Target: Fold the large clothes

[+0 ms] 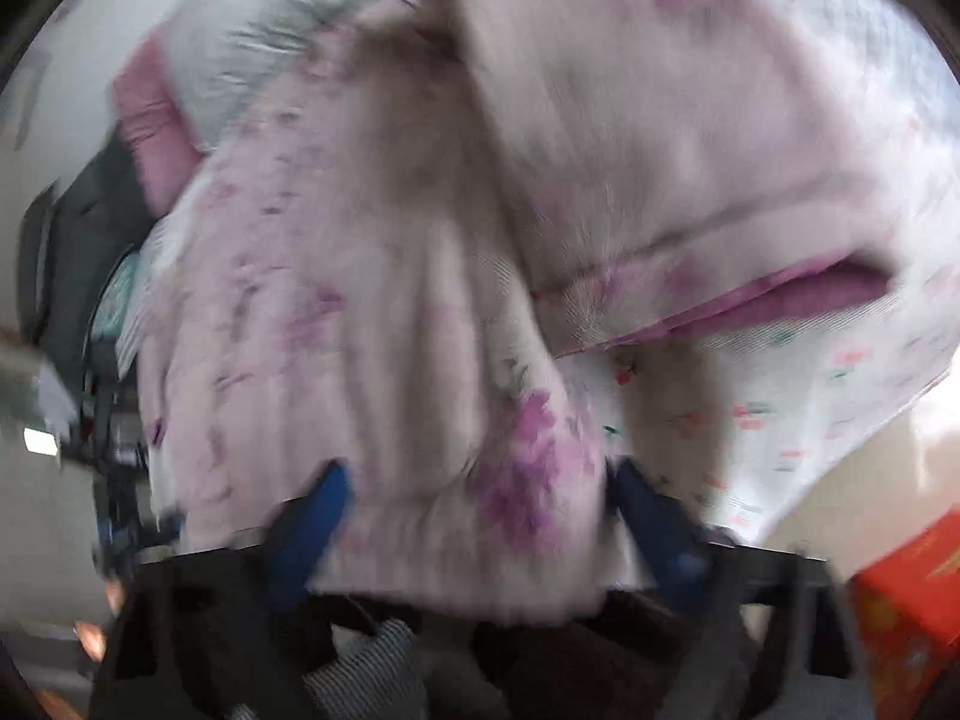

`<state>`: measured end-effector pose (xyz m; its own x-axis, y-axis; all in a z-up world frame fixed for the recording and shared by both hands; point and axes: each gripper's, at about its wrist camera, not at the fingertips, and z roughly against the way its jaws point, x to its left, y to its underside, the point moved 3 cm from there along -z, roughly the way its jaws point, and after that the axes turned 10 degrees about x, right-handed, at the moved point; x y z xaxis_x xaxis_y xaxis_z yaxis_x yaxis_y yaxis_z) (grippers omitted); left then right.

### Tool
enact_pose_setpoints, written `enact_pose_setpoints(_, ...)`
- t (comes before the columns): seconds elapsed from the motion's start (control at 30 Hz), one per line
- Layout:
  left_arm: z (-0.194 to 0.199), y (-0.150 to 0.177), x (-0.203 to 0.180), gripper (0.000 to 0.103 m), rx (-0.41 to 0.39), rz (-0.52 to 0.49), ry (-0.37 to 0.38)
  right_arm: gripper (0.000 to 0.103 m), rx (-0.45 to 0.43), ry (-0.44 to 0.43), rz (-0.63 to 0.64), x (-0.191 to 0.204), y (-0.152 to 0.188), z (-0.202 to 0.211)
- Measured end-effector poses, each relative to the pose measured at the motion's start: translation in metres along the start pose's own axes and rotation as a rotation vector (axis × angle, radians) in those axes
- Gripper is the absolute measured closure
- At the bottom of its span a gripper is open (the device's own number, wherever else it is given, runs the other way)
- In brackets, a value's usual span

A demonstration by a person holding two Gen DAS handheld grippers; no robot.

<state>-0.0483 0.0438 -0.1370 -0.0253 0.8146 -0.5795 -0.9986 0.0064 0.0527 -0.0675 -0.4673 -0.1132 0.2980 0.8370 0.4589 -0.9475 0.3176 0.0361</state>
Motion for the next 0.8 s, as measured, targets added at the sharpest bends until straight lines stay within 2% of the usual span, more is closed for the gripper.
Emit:
enact_pose_setpoints(0.03,0.002,0.002,-0.001,0.081,-0.009,0.000,-0.035,0.068,-0.003,0.000,-0.012,0.000,-0.004,-0.004)
enact_pose_setpoints(0.07,0.008,0.004,-0.001,0.085,-0.030,0.015,-0.067,0.075,-0.014,0.002,-0.006,0.004,-0.005,-0.004)
enact_pose_setpoints(0.1,0.016,0.008,-0.001,0.087,-0.050,0.027,-0.066,0.080,-0.034,-0.006,0.013,0.008,-0.004,0.001)
enact_pose_setpoints(0.17,0.051,0.021,-0.010,0.088,-0.151,0.004,-0.063,0.085,-0.090,-0.054,0.074,0.019,0.007,0.025)
enact_pose_setpoints(0.2,0.067,0.028,-0.013,0.088,-0.199,-0.013,-0.062,0.086,-0.134,-0.043,0.110,0.022,0.014,0.043)
enact_pose_setpoints(0.23,0.084,0.034,-0.014,0.088,-0.246,-0.025,-0.090,0.086,-0.165,-0.014,0.130,0.022,0.018,0.055)
enact_pose_setpoints(0.27,0.095,0.038,-0.013,0.088,-0.270,-0.029,-0.152,0.086,-0.189,0.032,0.140,0.020,0.020,0.066)
enact_pose_setpoints(0.33,0.086,0.036,-0.003,0.087,-0.215,-0.035,-0.255,0.086,-0.137,0.133,0.137,0.012,0.015,0.061)
enact_pose_setpoints(0.4,0.062,0.032,0.006,0.085,-0.114,-0.035,-0.330,0.084,-0.061,0.227,0.138,0.007,0.010,0.039)
enact_pose_setpoints(0.43,0.049,0.032,0.011,0.081,-0.073,-0.039,-0.392,0.080,-0.039,0.263,0.128,0.006,0.010,0.030)
enact_pose_setpoints(0.47,0.046,0.033,0.009,0.077,-0.081,-0.056,-0.437,0.077,-0.046,0.272,0.132,0.008,0.010,0.027)
enact_pose_setpoints(0.5,0.051,0.037,0.002,0.075,-0.120,-0.088,-0.475,0.077,-0.066,0.271,0.143,0.011,0.011,0.029)
enact_pose_setpoints(0.53,0.058,0.041,-0.006,0.068,-0.167,-0.117,-0.498,0.072,-0.082,0.270,0.151,0.015,0.014,0.033)
enact_pose_setpoints(0.6,0.076,0.052,-0.023,0.051,-0.272,-0.195,-0.528,0.061,-0.111,0.270,0.164,0.022,0.021,0.044)
enact_pose_setpoints(0.63,0.083,0.059,-0.031,0.038,-0.320,-0.243,-0.535,0.044,-0.134,0.271,0.173,0.024,0.027,0.053)
enact_pose_setpoints(0.67,0.087,0.065,-0.041,0.031,-0.364,-0.302,-0.542,0.032,-0.167,0.274,0.194,0.031,0.034,0.061)
enact_pose_setpoints(0.73,0.082,0.069,-0.065,0.027,-0.389,-0.415,-0.559,0.029,-0.219,0.277,0.258,0.046,0.047,0.069)
enact_pose_setpoints(0.8,0.066,0.069,-0.084,0.027,-0.366,-0.498,-0.574,0.029,-0.244,0.265,0.325,0.063,0.058,0.069)
